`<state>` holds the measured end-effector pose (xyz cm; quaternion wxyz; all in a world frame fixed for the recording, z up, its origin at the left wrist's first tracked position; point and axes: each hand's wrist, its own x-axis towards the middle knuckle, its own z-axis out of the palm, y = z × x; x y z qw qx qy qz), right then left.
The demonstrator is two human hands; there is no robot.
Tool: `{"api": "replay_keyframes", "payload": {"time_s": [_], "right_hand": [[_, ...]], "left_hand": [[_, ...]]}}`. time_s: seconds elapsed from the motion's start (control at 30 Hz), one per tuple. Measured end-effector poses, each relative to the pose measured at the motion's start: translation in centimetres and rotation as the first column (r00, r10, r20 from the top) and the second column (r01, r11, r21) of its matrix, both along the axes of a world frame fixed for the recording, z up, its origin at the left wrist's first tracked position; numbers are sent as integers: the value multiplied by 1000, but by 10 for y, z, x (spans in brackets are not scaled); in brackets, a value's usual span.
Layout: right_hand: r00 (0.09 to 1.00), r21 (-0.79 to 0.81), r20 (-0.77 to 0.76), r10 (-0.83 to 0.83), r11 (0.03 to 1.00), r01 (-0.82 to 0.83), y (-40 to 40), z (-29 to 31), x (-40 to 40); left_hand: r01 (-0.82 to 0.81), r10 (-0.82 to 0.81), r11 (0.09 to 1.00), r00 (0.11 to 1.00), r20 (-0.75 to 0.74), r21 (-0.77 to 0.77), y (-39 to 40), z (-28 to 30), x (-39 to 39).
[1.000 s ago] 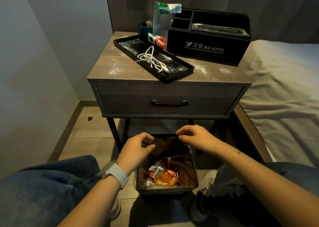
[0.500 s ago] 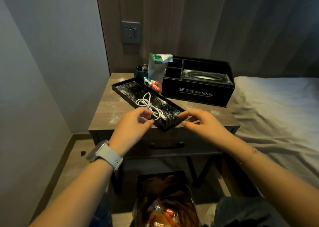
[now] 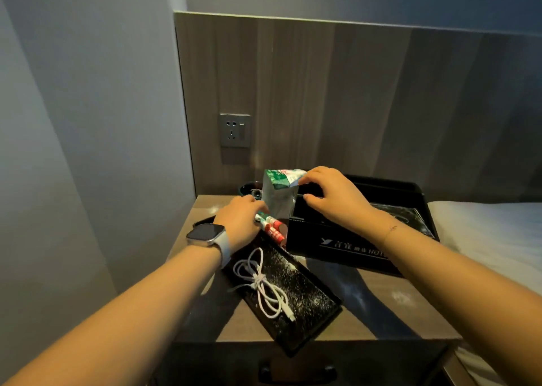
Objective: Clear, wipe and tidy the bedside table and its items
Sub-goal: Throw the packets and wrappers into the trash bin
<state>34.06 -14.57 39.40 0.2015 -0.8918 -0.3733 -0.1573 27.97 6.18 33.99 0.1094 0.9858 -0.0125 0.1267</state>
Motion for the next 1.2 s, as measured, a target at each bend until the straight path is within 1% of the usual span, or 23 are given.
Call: {"api": "replay_keyframes", "payload": {"time_s": [0.07, 0.13, 0.23, 0.27, 0.33, 0.4, 0.43, 0.5, 0.57, 0.63, 0.7, 0.77, 0.83, 0.93, 1.0, 1.07, 1.13, 1.2], "right_hand": [[999, -57, 36, 6, 998, -4, 15, 3, 21], [999, -152, 52, 9, 988, -1, 29, 5, 39], [999, -298, 30, -10, 954, 19, 43, 1, 59], [999, -308, 30, -14, 951, 23, 47, -1, 63], [994, -277, 108, -16, 960, 46, 52, -6, 67], [977, -195, 211, -40, 977, 82, 53, -7, 66], [968, -148, 246, -54, 985, 93, 52, -8, 65], [959, -60, 275, -74, 994, 94, 47, -7, 63], [957, 21, 280, -74, 997, 71, 39, -3, 58], [956, 80, 287, -67, 996, 46, 32, 4, 49], [961, 139, 268, -71, 990, 34, 27, 14, 39], [974, 202, 211, -81, 979, 37, 23, 23, 27], [984, 252, 155, -91, 966, 50, 16, 32, 13], [989, 301, 96, -109, 951, 75, 2, 41, -13], [992, 336, 42, -121, 936, 100, -12, 45, -32], [993, 377, -43, -113, 918, 121, -28, 45, -51], [986, 410, -146, -77, 903, 132, -47, 43, -74], [971, 422, -236, -39, 896, 139, -64, 38, -100]], "left_hand": [[42, -41, 998, 999, -27, 48, -3, -6, 16], [114, -111, 992, 993, -51, 61, -5, -11, 26], [172, -166, 983, 982, -94, 68, -3, -17, 32], [177, -170, 980, 981, -91, 88, -1, -19, 34], [172, -166, 974, 985, -55, 144, 3, -23, 35], [162, -163, 971, 987, -8, 176, 4, -27, 33], [156, -161, 974, 987, 17, 166, 5, -28, 31], [140, -149, 986, 984, 96, 88, 5, -29, 27], [120, -109, 991, 978, 175, -51, 7, -26, 21], [102, -63, 979, 975, 213, -179, 10, -19, 11], [88, -26, 965, 970, 243, -246, 11, -10, -4], [82, 21, 938, 957, 288, -338, 9, -2, -22], [87, 85, 866, 945, 316, -493, 2, 6, -42], [96, 138, 754, 944, 299, -650, -12, 16, -74], [105, 143, 698, 948, 283, -708, -21, 21, -96], [109, 142, 648, 955, 260, -754, -30, 24, -119], [100, 130, 617, 965, 227, -781, -41, 25, -143], [85, 122, 618, 972, 203, -781, -52, 23, -165]]}}
